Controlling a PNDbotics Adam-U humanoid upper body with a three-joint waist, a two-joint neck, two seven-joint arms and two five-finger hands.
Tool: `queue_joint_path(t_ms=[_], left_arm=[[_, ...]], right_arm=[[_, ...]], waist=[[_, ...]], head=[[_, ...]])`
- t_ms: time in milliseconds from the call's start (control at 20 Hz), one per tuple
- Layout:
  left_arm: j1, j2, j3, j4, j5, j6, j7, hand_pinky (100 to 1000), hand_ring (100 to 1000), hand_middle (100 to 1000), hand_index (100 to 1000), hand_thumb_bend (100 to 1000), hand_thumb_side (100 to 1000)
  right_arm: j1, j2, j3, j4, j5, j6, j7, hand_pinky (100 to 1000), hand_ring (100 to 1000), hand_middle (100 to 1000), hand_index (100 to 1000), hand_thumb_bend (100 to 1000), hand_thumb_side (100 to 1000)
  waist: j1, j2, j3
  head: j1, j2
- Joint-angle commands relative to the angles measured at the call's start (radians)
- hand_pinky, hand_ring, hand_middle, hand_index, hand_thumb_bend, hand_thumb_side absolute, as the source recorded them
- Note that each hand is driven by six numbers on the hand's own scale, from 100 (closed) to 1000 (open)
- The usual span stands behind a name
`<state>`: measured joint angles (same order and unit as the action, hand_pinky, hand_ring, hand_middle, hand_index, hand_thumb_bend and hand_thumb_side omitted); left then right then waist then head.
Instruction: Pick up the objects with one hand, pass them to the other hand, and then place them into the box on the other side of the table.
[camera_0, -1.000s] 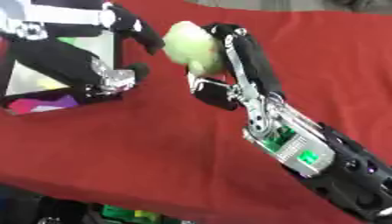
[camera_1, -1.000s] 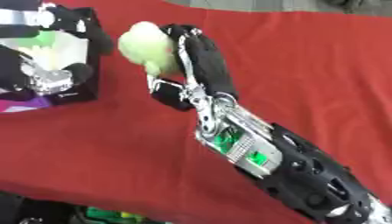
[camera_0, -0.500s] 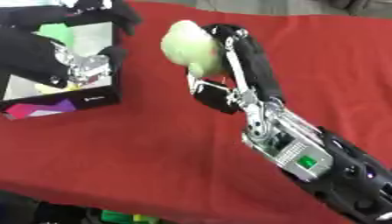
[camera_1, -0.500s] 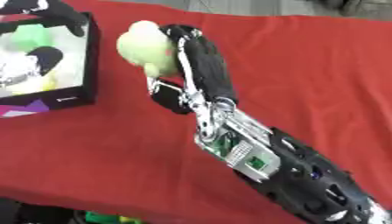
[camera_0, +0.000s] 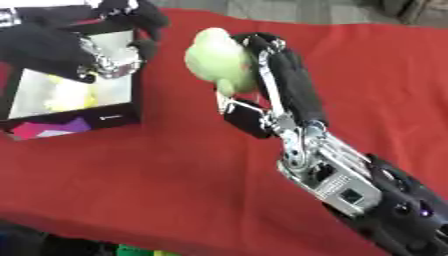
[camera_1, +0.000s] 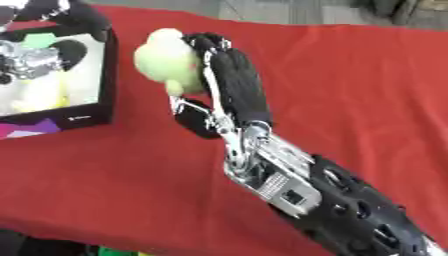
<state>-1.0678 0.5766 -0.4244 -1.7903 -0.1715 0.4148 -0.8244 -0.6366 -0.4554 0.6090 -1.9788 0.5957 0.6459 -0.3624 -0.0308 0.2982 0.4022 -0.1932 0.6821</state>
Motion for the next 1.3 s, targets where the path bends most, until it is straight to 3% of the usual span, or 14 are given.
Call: queue_joint_path(t_ms=[50, 400, 1300], left_arm=[[-0.029, -0.002, 0.001, 0.02, 0.0, 0.035, -0.041, 1000, 946, 792, 922, 100, 709], [-0.044, -0.018, -0.009, 0.065, -0.018, 0.022, -0.052, 1000, 951, 796, 925, 100, 731], [-0.064, -0.046, -0.033, 0.138, -0.103, -0.008, -0.07, 1000, 963, 815, 949, 100, 717]], right_arm=[[-0.023, -0.008, 0.0, -0.021, 0.035, -0.029, 0.018, 670, 476, 454, 528, 100, 100], [-0.047, -0.032, -0.01, -0.021, 0.038, -0.054, 0.065, 673, 478, 454, 530, 100, 100], [-0.06, -0.032, -0.002, -0.021, 0.104, -0.13, 0.078, 677, 481, 454, 532, 100, 100]], waist=[[0.008, -0.022, -0.002], [0.01, -0.036, -0.011], [0.012, -0.04, -0.012]], head=[[0.008, -0.01], [0.023, -0.001], [0.033, -0.007]])
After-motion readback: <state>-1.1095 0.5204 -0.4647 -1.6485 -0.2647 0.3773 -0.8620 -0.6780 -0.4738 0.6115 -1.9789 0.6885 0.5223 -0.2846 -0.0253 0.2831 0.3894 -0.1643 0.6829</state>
